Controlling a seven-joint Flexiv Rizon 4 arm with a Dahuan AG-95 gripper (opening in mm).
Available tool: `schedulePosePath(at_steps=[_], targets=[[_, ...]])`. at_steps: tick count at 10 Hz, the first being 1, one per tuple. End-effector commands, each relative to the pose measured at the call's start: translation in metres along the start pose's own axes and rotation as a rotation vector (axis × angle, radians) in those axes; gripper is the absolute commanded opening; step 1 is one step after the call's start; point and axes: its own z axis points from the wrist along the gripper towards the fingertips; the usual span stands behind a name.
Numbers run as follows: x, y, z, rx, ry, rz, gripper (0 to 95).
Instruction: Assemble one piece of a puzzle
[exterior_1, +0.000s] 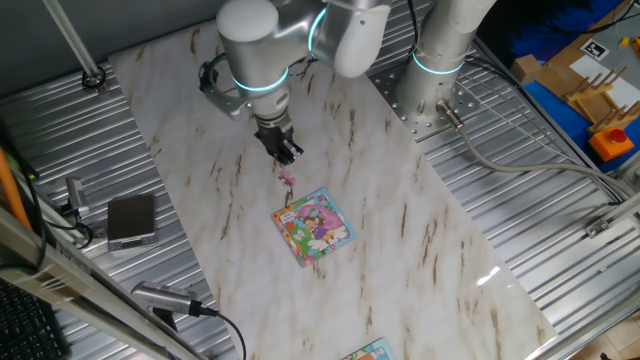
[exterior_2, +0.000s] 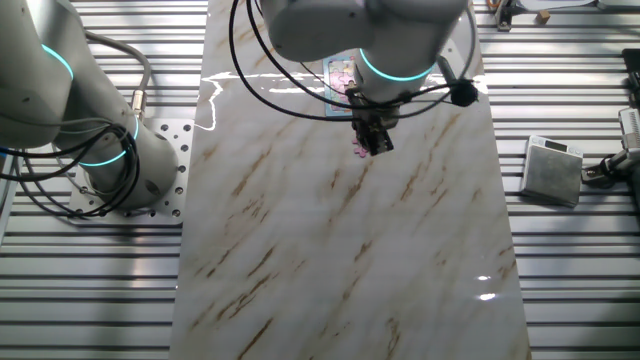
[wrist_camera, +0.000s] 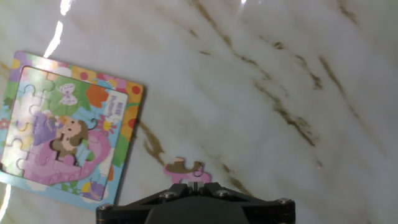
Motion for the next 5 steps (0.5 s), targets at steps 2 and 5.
schedulePosePath(at_steps=[2, 5], targets=[[0.0013, 0.0035, 0.0, 0.001, 0.002, -0.007, 0.0], [0.0012, 0.0035, -0.0016, 0.003, 0.004, -0.032, 0.0]])
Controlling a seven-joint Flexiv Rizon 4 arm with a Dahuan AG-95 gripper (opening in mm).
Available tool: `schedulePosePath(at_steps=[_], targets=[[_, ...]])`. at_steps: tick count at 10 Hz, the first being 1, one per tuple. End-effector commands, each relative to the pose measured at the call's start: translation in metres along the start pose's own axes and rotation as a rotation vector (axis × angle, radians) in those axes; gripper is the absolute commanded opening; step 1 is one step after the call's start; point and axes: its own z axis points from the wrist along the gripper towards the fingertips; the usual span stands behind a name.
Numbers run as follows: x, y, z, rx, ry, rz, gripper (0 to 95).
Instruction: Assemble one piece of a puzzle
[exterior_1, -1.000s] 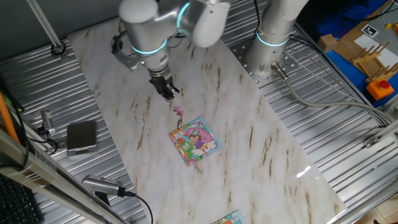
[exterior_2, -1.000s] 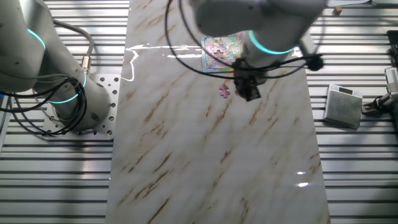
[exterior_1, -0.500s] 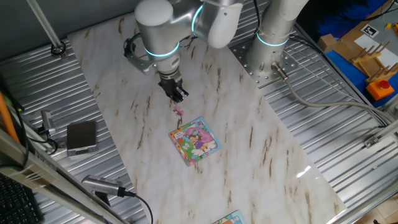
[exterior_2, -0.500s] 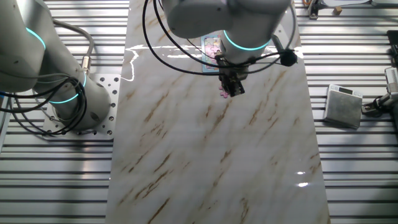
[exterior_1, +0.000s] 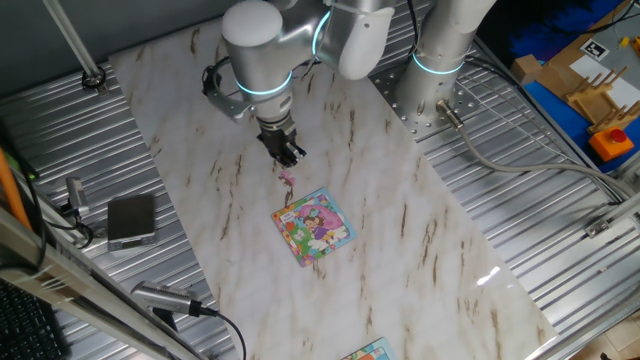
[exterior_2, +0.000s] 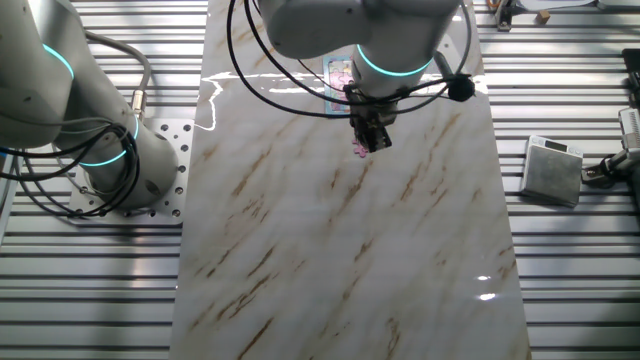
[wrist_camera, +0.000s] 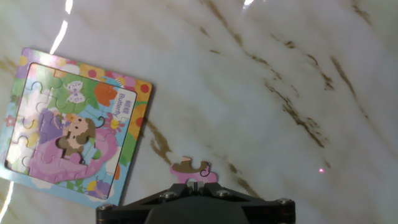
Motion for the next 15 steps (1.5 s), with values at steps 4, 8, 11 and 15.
schedulePosePath(at_steps=[4, 8, 11, 15], targets=[[-0.0007, -0.001, -0.0017, -0.002, 0.012, -0.164, 0.0], [-0.0007, -0.001, -0.0017, 0.013, 0.023, -0.233, 0.0], [-0.0007, -0.001, -0.0017, 0.016, 0.027, -0.254, 0.0], [-0.004, 0.0062, 0.0039, 0.009, 0.026, -0.437, 38.0]])
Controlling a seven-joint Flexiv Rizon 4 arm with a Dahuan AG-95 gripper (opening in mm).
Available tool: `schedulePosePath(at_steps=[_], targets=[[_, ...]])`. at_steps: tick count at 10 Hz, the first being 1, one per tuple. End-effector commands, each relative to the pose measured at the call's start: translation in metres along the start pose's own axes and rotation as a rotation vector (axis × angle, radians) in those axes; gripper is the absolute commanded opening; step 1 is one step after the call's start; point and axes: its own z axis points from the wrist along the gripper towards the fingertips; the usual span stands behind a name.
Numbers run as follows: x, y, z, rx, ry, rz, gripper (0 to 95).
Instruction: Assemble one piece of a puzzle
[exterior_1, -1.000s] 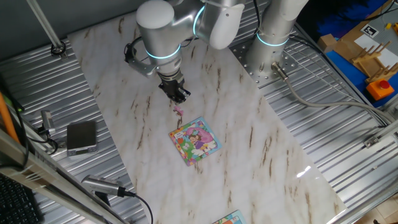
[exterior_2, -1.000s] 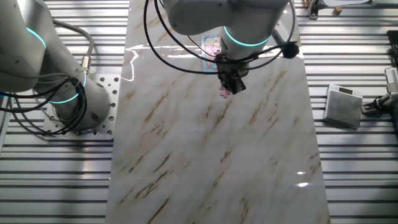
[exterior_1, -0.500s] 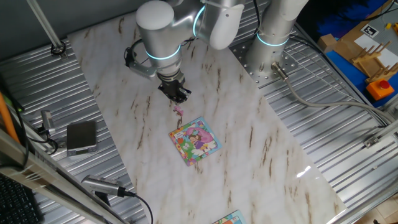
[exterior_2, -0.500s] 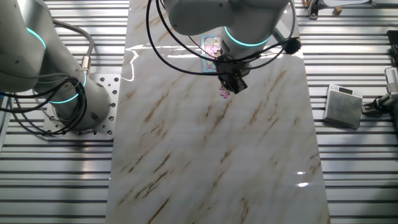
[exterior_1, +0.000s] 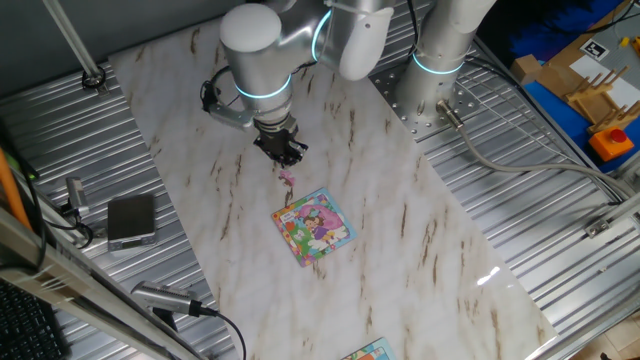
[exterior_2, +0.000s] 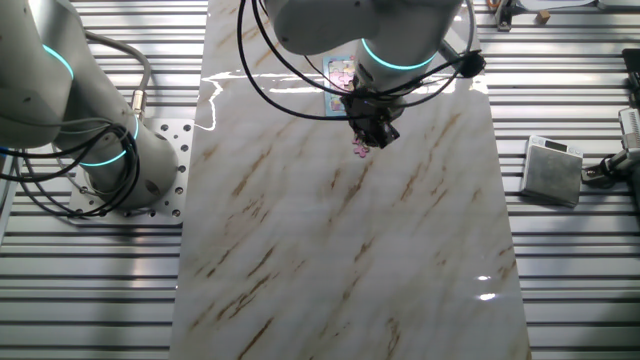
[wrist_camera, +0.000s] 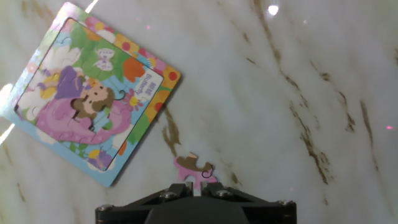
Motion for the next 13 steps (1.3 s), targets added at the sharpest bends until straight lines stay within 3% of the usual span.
schedulePosePath(at_steps=[1, 2, 3, 4, 6, 8, 11, 13], targets=[[-0.003, 0.005, 0.006, -0.001, -0.001, -0.189, 38.0], [-0.002, 0.007, 0.008, 0.001, 0.001, -0.248, 57.0], [-0.002, 0.007, 0.009, 0.001, 0.0, -0.266, 57.0], [-0.001, 0.008, 0.009, 0.004, 0.0, -0.436, 57.0], [-0.002, 0.008, 0.01, 0.03, 0.025, -0.578, 57.0], [-0.003, 0.006, 0.015, 0.054, 0.022, -0.736, 57.0], [-0.007, 0.003, 0.019, 0.092, 0.007, -0.887, 57.0], [-0.013, 0.0, 0.017, 0.112, 0.001, -0.927, 57.0]])
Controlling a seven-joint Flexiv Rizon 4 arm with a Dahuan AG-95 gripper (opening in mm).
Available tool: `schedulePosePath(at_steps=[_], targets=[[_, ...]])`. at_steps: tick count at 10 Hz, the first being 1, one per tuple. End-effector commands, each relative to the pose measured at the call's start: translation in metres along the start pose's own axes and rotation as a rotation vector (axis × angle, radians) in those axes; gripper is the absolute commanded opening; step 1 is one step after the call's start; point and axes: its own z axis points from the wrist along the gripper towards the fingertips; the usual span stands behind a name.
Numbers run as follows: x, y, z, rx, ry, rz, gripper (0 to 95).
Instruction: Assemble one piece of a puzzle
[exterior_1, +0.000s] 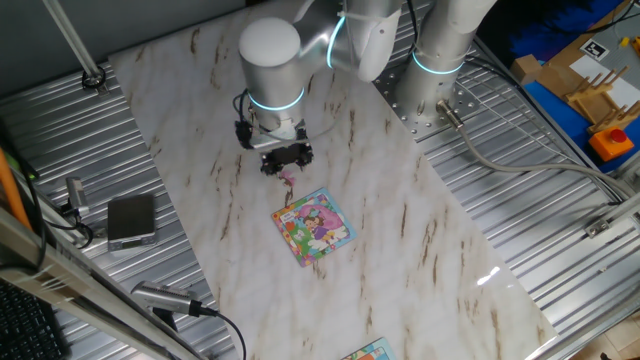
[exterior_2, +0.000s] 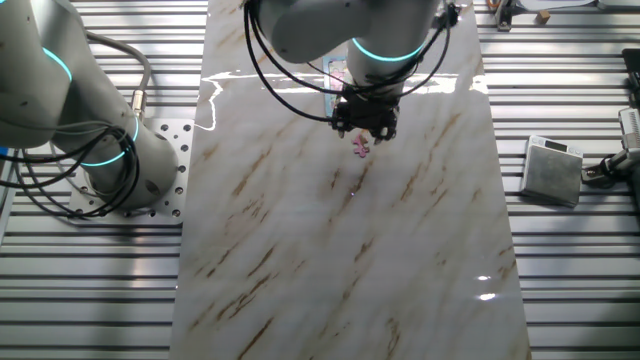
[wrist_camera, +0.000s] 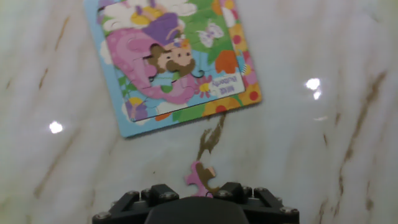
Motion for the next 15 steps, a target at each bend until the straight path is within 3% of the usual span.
schedulePosePath(at_steps=[1, 7, 15], targets=[[-0.003, -0.011, 0.002, 0.044, 0.004, -0.151, 57.0], [-0.004, -0.015, 0.008, 0.058, -0.005, -0.175, 57.0], [-0.012, -0.015, 0.013, 0.014, -0.008, -0.189, 57.0]])
